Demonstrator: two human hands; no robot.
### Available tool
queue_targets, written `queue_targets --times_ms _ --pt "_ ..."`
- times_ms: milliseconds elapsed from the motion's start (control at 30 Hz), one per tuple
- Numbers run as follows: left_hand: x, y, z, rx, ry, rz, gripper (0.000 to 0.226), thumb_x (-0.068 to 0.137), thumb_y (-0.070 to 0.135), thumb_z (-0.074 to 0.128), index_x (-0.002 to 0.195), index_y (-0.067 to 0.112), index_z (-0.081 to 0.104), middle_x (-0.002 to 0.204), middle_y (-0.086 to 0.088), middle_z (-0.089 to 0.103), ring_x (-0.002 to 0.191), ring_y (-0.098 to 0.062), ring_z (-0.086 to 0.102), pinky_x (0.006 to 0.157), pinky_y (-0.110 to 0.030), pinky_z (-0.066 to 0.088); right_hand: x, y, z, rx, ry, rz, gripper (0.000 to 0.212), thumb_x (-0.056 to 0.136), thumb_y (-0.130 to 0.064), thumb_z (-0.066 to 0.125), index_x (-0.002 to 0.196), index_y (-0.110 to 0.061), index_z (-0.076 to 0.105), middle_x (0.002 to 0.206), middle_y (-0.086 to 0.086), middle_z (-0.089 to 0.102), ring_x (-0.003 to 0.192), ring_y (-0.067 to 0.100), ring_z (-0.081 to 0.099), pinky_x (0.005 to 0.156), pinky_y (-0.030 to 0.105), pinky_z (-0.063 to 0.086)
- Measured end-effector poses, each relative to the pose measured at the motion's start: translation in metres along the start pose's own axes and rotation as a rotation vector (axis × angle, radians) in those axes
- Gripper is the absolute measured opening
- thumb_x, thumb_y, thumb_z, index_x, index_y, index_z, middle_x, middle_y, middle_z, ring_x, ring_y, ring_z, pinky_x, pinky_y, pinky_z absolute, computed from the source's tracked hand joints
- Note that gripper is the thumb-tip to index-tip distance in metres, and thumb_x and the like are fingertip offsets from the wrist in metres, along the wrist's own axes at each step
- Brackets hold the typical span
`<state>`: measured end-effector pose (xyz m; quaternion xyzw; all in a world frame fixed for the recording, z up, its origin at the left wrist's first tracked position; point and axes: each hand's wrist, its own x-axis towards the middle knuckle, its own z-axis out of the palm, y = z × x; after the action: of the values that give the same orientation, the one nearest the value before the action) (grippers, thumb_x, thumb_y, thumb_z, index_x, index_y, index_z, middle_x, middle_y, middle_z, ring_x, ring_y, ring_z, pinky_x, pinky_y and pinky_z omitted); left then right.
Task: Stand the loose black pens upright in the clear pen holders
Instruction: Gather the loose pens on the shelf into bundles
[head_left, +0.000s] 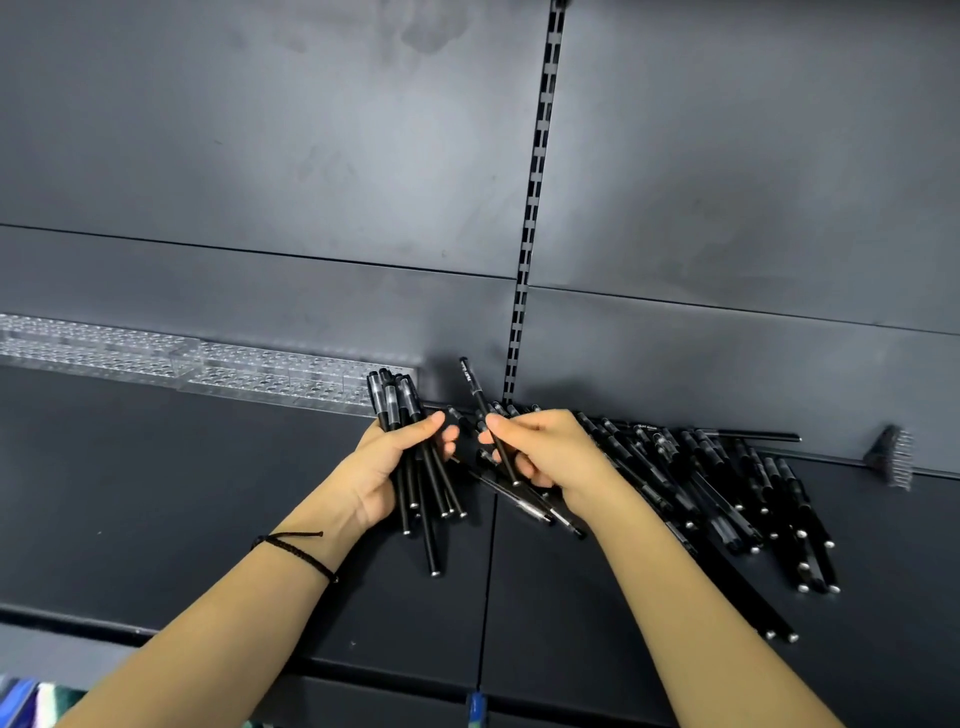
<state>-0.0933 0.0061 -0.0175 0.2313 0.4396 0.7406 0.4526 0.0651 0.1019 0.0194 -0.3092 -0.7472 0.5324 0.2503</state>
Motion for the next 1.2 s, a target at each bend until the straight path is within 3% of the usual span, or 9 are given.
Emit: queue_targets --times_ms 167,433,533,667,800,933,1033,1133,1200 --pt "-0.005 0.000 0.004 -0.035 -0.041 0.045 0.036 0.079 0.015 0.069 0.111 -0.003 0.064 0.104 -0.022 0.071 0.080 -0.028 0.072 0.070 -0.040 0.061 -0.012 -0.004 0.016 -0.124 -0.156 -0.055 0.025 0.094 -0.028 0.062 0.089 -0.007 0.075 0.038 -0.012 0.050 0.041 0.006 0.033 0.042 0.014 0.028" --pt "-0.012 0.002 0.011 0.018 -0.035 0.123 0.030 0.072 0.019 0.072 0.098 0.004 0.067 0.077 -0.005 0.069 0.067 -0.016 0.069 0.058 -0.029 0.057 -0.012 -0.002 0.018 -0.152 -0.205 -0.133 0.031 0.092 -0.032 0.064 0.068 -0.014 0.072 0.044 -0.007 0.056 0.042 0.008 0.038 0.048 0.016 0.036" --pt "-0.015 0.004 0.016 0.037 -0.043 0.160 0.043 0.070 0.019 0.074 0.107 0.000 0.062 0.078 -0.008 0.066 0.063 -0.016 0.067 0.057 -0.028 0.056 -0.011 -0.007 0.013 -0.245 -0.082 -0.159 0.041 0.091 -0.048 0.060 0.075 -0.013 0.076 0.063 0.001 0.070 0.044 0.007 0.047 0.053 0.016 0.043" --pt "-0.019 0.015 0.033 0.104 -0.073 0.320 0.044 0.069 0.012 0.075 0.109 0.007 0.055 0.080 -0.001 0.067 0.072 -0.010 0.067 0.063 -0.023 0.054 -0.010 -0.033 0.000 0.040 0.229 -0.246 0.032 0.095 -0.046 0.051 0.096 -0.023 0.072 0.086 -0.004 0.072 0.064 0.006 0.059 0.055 0.017 0.045" --pt "-0.023 0.025 0.059 0.358 -0.181 0.385 0.051 0.076 0.001 0.076 0.121 0.013 0.055 0.098 0.006 0.072 0.093 -0.008 0.069 0.078 -0.023 0.055 -0.010 -0.071 -0.003 0.180 0.102 -0.486 0.021 0.100 -0.039 0.044 0.114 -0.036 0.059 0.116 -0.010 0.065 0.108 0.006 0.061 0.093 0.023 0.048" --pt "-0.022 0.007 0.059 0.491 -0.184 0.300 0.058 0.069 0.009 0.085 0.119 0.018 0.059 0.105 0.002 0.073 0.102 -0.015 0.068 0.090 -0.031 0.052 -0.016 -0.083 -0.008 0.205 -0.016 -0.567 0.032 0.104 -0.032 0.033 0.122 -0.025 0.060 0.120 0.001 0.066 0.108 0.013 0.063 0.094 0.015 0.044" --pt "-0.025 -0.014 0.050 0.569 -0.182 0.267 0.040 0.069 0.007 0.081 0.103 0.001 0.061 0.083 -0.003 0.072 0.082 -0.018 0.068 0.076 -0.025 0.052 -0.020 -0.073 -0.005 -0.025 -0.129 -0.469 0.040 0.104 -0.036 0.035 0.117 -0.018 0.068 0.115 -0.009 0.069 0.108 0.004 0.063 0.093 0.006 0.040" --pt "-0.031 -0.018 0.048 0.669 -0.226 0.259 0.033 0.074 -0.006 0.075 0.099 0.004 0.056 0.076 0.001 0.068 0.073 -0.012 0.065 0.067 -0.020 0.050 -0.019 -0.062 -0.001 -0.257 -0.119 -0.454 0.030 0.100 -0.035 0.048 0.110 -0.020 0.072 0.112 -0.009 0.069 0.109 0.007 0.061 0.101 0.029 0.045" --pt "-0.034 -0.014 0.049 0.668 -0.248 0.267 0.034 0.074 -0.003 0.077 0.102 0.007 0.058 0.079 0.001 0.069 0.076 -0.012 0.067 0.070 -0.021 0.051 -0.021 -0.065 -0.002 -0.252 -0.114 -0.475 0.025 0.098 -0.031 0.051 0.107 -0.021 0.073 0.111 -0.008 0.069 0.107 0.008 0.061 0.097 0.029 0.048"
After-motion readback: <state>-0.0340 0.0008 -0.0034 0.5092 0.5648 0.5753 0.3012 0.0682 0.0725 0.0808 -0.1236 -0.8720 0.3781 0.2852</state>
